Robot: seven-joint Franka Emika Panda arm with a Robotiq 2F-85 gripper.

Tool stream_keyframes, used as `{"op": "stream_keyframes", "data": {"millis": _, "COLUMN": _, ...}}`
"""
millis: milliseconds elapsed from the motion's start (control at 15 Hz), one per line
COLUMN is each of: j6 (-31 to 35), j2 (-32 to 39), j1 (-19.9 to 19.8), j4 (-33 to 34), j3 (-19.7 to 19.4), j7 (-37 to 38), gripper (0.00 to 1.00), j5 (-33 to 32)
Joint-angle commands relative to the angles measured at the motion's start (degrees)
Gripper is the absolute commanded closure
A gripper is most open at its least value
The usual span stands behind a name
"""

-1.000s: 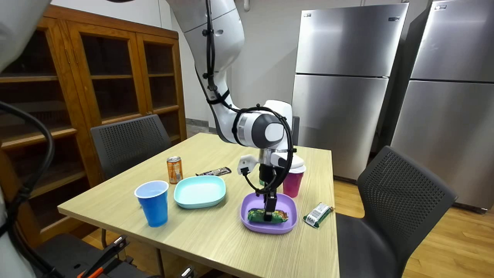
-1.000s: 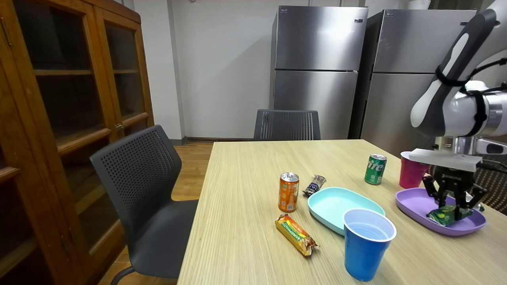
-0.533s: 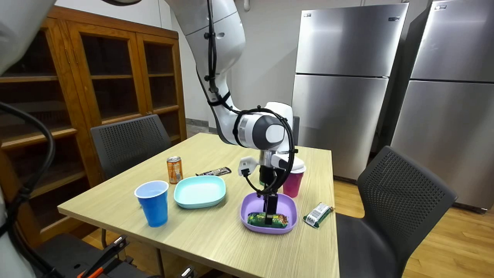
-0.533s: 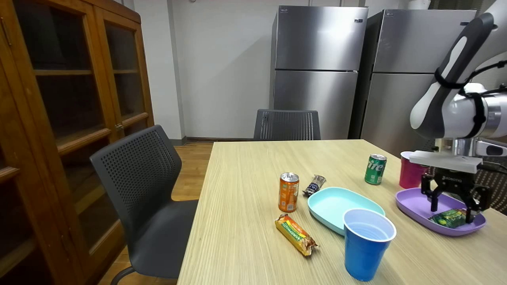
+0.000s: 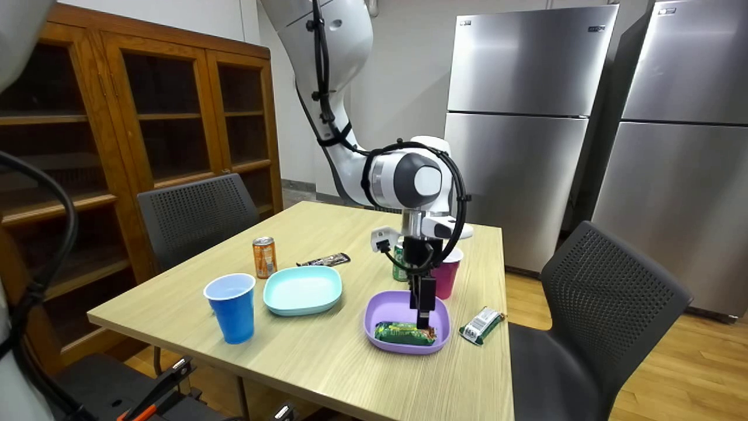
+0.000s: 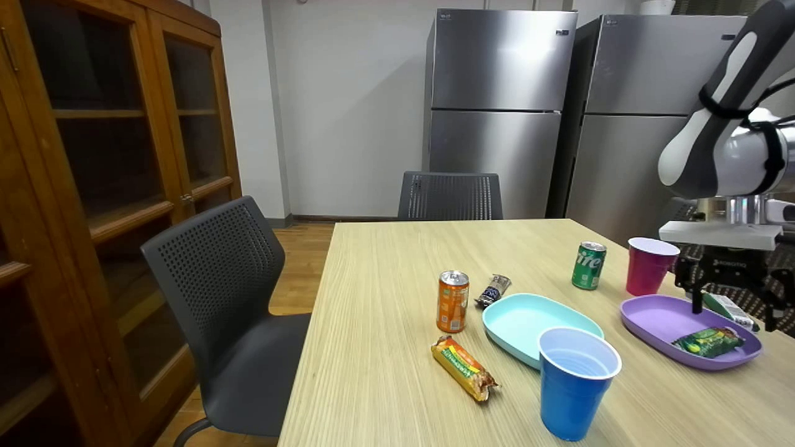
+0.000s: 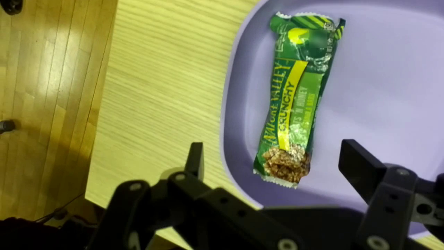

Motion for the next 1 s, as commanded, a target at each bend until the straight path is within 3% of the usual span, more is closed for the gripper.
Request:
{"op": "stream_keyframes", "data": {"millis": 0, "j6": -3.5, "j2": -4.1, "j1": -0.7, "j4": -0.6, "j3": -1.2, "j7": -1.8, "gripper": 0.00, "j5": -2.5}}
{"op": "stream_keyframes", "data": {"millis": 400, "j6": -5.3, "j2": -3.0, "j1": -3.2, "j4": 1.7, "j3": -1.7, "j7": -8.2, "gripper": 0.00, "j5": -5.7}}
{"op": "stream_keyframes", "data": {"millis": 467, "j6": -2.8, "j2": -2.9, "j1": -2.6, "j4": 0.6, "j3": -1.8, "j7": -5.6, "gripper": 0.00, "j5": -4.8}}
{"op": "stream_keyframes", "data": {"millis": 933, "j6": -3.1, "j2": -2.8, "j1": -3.0, "j4": 0.6, "j3": -1.9, "j7": -7.1, "gripper": 0.00, "j5": -4.9}}
